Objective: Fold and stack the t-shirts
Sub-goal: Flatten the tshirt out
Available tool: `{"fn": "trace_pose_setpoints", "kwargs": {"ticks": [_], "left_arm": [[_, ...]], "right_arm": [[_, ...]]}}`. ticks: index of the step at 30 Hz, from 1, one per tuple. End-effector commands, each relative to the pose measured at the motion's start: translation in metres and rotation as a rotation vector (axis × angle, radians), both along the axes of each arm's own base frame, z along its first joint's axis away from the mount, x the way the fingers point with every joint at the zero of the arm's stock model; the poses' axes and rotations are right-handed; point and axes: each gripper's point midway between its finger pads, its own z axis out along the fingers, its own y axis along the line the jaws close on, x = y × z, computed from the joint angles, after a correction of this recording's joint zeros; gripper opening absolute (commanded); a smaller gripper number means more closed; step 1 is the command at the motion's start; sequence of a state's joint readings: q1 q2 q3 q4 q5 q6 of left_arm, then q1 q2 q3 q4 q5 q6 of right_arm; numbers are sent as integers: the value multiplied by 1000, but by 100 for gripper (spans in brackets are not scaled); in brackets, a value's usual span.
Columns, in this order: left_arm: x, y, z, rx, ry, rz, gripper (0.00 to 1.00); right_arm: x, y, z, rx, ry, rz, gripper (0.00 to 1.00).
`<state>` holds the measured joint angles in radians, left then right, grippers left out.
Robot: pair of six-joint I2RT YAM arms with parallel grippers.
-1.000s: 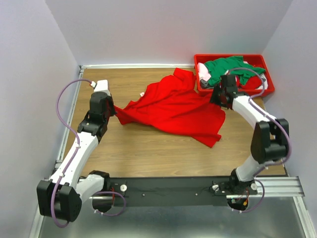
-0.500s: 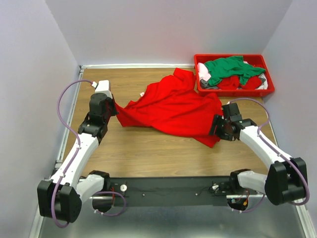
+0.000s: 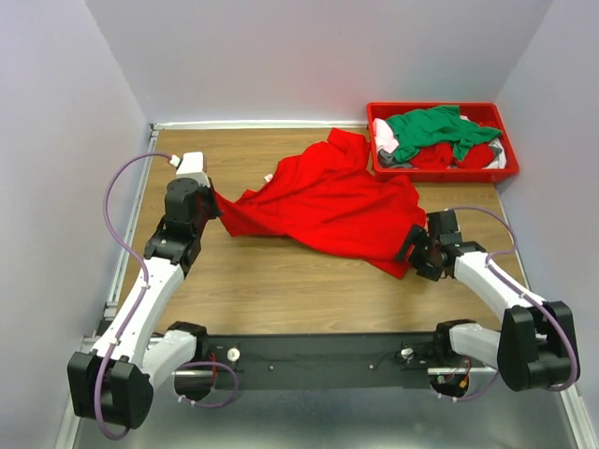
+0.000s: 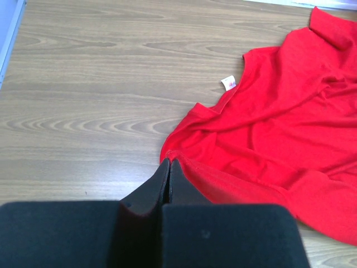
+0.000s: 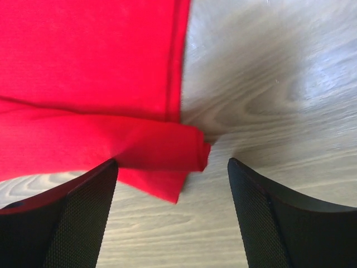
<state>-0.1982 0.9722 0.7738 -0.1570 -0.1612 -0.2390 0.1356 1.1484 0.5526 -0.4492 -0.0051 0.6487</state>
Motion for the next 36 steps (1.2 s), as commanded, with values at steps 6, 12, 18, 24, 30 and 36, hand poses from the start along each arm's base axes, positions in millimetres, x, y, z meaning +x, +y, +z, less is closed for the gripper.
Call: {"fn": "trace_pose_setpoints", "kwargs": {"ticks": [6, 12, 18, 24, 30, 36], "left_arm": [[0, 0, 8, 3, -38, -14, 0], [0, 1, 7, 6, -35, -11, 0], [1, 1, 5, 8, -29, -8, 0], [-1, 11, 19, 18, -61, 45, 0], [-13, 28, 24, 14, -59, 142, 0], [-40, 40, 40, -73, -158, 223, 0]], "right_arm": [[21, 13, 10, 68, -133, 57, 75], [24, 13, 15, 58, -153, 87, 54], [26, 12, 16, 44, -160, 92, 17], [20, 31, 58, 144, -146, 145, 7], [-42, 53, 89, 283, 3, 265, 10], [-129, 77, 75, 498, 164, 365, 38]]}}
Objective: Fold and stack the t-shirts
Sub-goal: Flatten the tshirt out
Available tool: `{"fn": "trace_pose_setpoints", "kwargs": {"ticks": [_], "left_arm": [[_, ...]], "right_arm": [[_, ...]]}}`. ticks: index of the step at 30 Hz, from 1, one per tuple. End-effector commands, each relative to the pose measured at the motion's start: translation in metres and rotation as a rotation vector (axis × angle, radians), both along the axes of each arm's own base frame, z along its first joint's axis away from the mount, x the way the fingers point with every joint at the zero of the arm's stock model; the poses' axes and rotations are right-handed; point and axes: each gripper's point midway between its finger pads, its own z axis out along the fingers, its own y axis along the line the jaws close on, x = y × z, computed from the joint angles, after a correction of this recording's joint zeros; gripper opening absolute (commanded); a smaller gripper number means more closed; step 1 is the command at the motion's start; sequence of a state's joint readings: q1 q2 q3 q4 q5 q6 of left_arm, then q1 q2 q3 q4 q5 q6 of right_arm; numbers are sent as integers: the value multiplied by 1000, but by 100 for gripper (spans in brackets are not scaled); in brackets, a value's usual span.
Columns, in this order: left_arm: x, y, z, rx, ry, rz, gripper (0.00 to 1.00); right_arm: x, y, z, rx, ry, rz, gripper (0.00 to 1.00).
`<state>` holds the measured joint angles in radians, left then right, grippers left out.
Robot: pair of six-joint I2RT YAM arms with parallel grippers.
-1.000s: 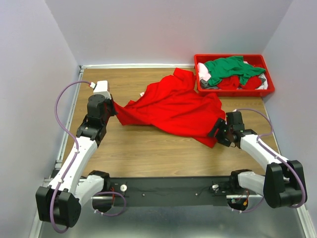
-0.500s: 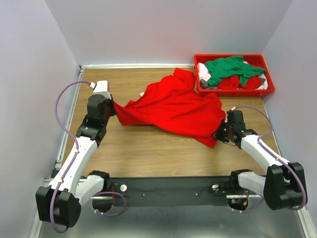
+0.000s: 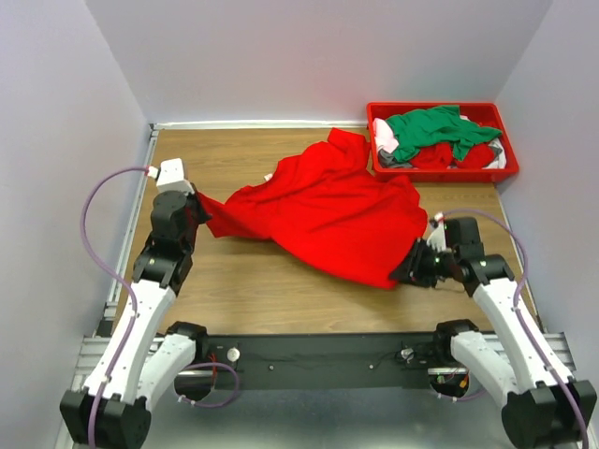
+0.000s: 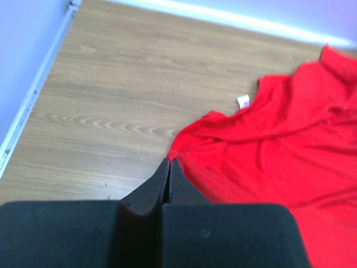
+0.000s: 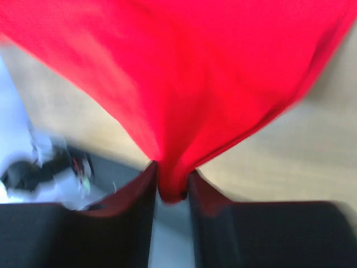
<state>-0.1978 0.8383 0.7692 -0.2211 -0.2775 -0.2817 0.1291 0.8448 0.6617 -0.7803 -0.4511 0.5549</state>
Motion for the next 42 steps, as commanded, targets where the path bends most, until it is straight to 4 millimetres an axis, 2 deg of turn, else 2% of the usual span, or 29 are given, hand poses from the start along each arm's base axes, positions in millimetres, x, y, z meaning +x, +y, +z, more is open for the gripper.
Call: {"fn": "trace_pose_setpoints", "kwargs": {"ticks": [1, 4, 6, 7, 9, 11, 13, 14, 16, 19, 20, 21, 22, 23, 25, 31, 34, 37, 39, 42], "left_arm": [[-21, 20, 19, -70, -121, 118, 0], [-33, 28, 30, -90, -188, 147, 0], [-35, 28, 30, -92, -206, 144, 0], [-33, 25, 29, -92, -203, 129, 0], [-28, 18, 21, -92, -168, 96, 0], [-24, 13, 16, -89, -145, 75, 0], [-19, 11, 9, -77, -115, 63, 0], [-18, 10, 8, -75, -110, 62, 0], [-17, 11, 5, -68, -99, 62, 0], [-17, 10, 6, -65, -106, 60, 0], [-17, 11, 7, -66, -109, 61, 0], [-17, 11, 8, -63, -110, 62, 0], [-16, 12, 6, -57, -107, 65, 0], [-16, 13, 7, -54, -110, 66, 0], [-14, 14, 6, -44, -103, 69, 0], [-10, 11, 0, -37, -81, 48, 0], [-7, 7, -7, -34, -60, 27, 0], [-4, 3, -15, -27, -20, 4, 0], [-1, 0, -19, -28, -5, -12, 0], [3, -16, -26, -50, 13, -100, 0]], "right_arm": [[-78, 15, -13, 131, 225, 90, 51], [-80, 16, -2, 141, 196, 96, 65], [-70, 9, -1, 87, 171, 74, 68], [-56, -3, 0, 2, 123, 34, 68], [-37, -15, -2, -76, 103, -11, 68], [-8, -27, -3, -154, 28, -58, 66], [10, -31, -16, -182, 34, -85, 62], [28, -28, -16, -160, 1, -120, 59], [42, -18, -19, -112, 4, -111, 49], [77, -21, -35, -133, 5, -167, 47], [84, -23, -32, -144, -23, -182, 47], [88, -25, -47, -166, 23, -187, 47], [99, -25, -46, -168, 12, -197, 46], [102, -28, -63, -193, 67, -209, 46], [110, -29, -72, -210, 85, -217, 46], [135, -55, -106, -370, 117, -283, 45], [153, -70, -109, -446, 99, -313, 45], [164, -91, -127, -521, 130, -337, 45], [171, -100, -132, -539, 139, -346, 45], [200, -115, -125, -551, 110, -371, 46]]}}
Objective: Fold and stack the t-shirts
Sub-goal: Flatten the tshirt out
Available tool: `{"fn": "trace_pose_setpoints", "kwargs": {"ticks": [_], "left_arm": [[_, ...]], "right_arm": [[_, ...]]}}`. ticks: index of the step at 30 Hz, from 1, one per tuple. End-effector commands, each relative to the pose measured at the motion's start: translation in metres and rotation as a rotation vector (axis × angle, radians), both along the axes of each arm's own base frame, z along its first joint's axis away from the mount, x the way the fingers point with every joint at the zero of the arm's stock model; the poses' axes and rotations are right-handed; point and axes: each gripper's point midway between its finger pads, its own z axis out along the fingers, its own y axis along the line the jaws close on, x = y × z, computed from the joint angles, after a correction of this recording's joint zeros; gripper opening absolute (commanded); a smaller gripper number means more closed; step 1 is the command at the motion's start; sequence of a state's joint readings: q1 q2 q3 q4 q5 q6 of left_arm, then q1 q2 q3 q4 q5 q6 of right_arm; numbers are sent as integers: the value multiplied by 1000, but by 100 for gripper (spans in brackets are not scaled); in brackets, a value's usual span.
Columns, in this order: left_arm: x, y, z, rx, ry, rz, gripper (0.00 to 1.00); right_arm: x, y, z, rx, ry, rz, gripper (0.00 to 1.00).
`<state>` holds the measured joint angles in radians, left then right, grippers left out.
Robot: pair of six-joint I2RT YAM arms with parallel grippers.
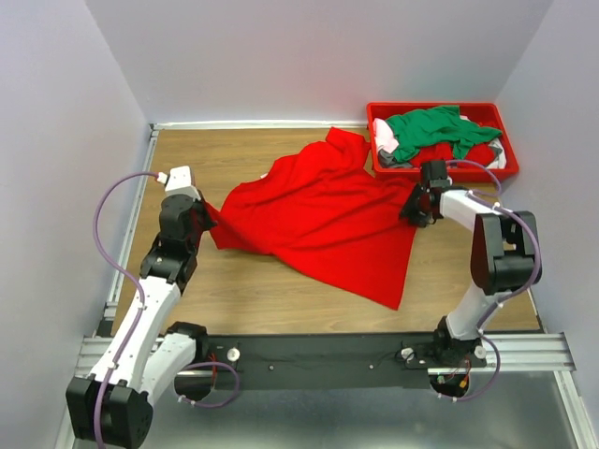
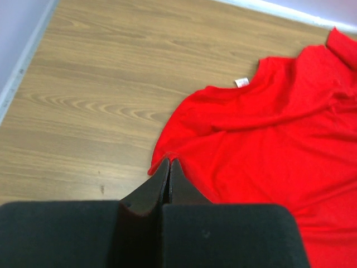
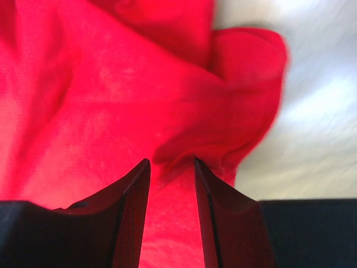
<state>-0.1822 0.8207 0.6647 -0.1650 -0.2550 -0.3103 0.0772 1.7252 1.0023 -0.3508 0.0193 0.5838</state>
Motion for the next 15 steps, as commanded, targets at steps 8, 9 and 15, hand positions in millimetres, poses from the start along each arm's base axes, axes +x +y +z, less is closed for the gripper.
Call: {"fn": "trace_pose_setpoints", "kwargs": {"ticks": [8, 9, 15], "left_arm": [[13, -34, -19, -45, 81, -186, 0], [13, -34, -18, -45, 80, -186, 0], [11, -32, -12, -47, 50, -179, 0]], "right_arm": [[-20, -6, 15, -148, 72, 96, 52], [-41, -1, 10, -149, 107, 113, 52], [-122, 26, 37, -158, 135, 144, 61]]}}
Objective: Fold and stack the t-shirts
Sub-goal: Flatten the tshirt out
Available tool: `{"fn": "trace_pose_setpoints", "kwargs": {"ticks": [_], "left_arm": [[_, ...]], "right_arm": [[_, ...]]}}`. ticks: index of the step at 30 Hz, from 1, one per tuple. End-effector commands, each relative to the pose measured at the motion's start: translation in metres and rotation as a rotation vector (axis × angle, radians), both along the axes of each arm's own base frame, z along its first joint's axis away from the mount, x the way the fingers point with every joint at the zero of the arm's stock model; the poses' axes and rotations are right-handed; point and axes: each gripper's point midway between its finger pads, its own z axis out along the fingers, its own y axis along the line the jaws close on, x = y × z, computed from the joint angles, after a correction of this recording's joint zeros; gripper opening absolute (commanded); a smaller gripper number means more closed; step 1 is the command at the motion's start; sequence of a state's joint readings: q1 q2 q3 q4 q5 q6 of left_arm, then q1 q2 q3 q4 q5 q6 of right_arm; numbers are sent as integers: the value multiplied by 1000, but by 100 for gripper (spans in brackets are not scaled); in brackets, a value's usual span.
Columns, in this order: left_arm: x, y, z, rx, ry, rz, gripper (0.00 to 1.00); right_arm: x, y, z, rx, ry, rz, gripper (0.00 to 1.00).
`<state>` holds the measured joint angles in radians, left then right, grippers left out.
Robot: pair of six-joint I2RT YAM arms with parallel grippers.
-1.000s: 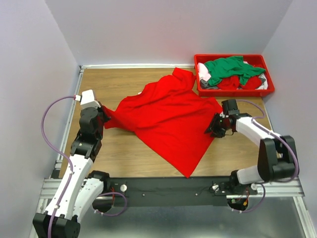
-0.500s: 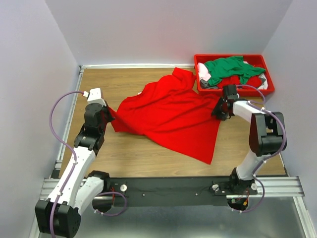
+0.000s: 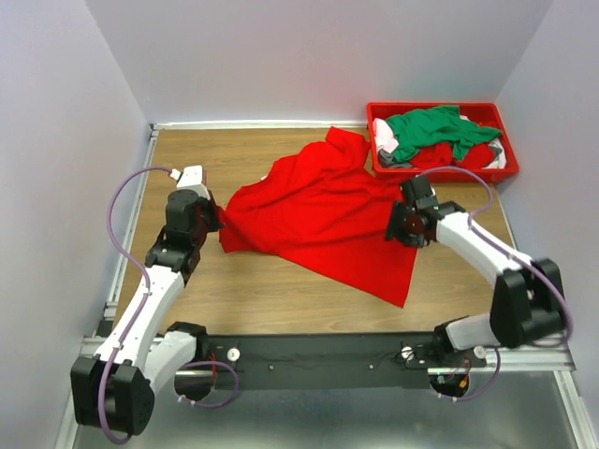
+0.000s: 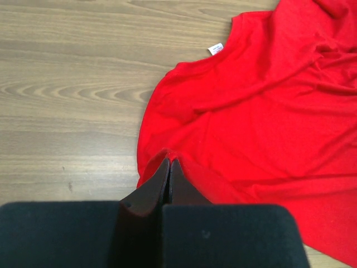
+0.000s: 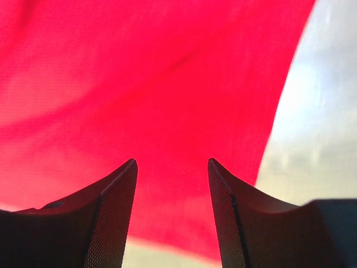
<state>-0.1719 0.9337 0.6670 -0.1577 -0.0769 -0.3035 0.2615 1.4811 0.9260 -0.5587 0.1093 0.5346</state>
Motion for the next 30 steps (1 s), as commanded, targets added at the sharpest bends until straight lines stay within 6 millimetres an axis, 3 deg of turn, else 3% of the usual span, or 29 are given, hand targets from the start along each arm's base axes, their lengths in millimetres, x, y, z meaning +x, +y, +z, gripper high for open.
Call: {"fn": "trace_pose_setpoints", "kwargs": {"ticks": [1, 5, 8, 14, 30], "left_arm": [[2, -2, 21, -14, -64, -19, 0], [2, -1, 25, -11, -75, -18, 0], [0, 1, 32, -10, -98, -8, 0], [-5, 2, 40, -14, -127, -5, 0], [-8, 2, 47, -17, -153, -9, 0]], "right_arm": [[-73, -11, 0, -71, 149, -49, 61], [-119, -3, -7, -67, 240, -81, 62], [-137, -6, -10, -81, 258, -118, 62], [-153, -2, -28, -32, 298, -192, 63], [-159, 9, -50, 60, 295, -239, 63]]}}
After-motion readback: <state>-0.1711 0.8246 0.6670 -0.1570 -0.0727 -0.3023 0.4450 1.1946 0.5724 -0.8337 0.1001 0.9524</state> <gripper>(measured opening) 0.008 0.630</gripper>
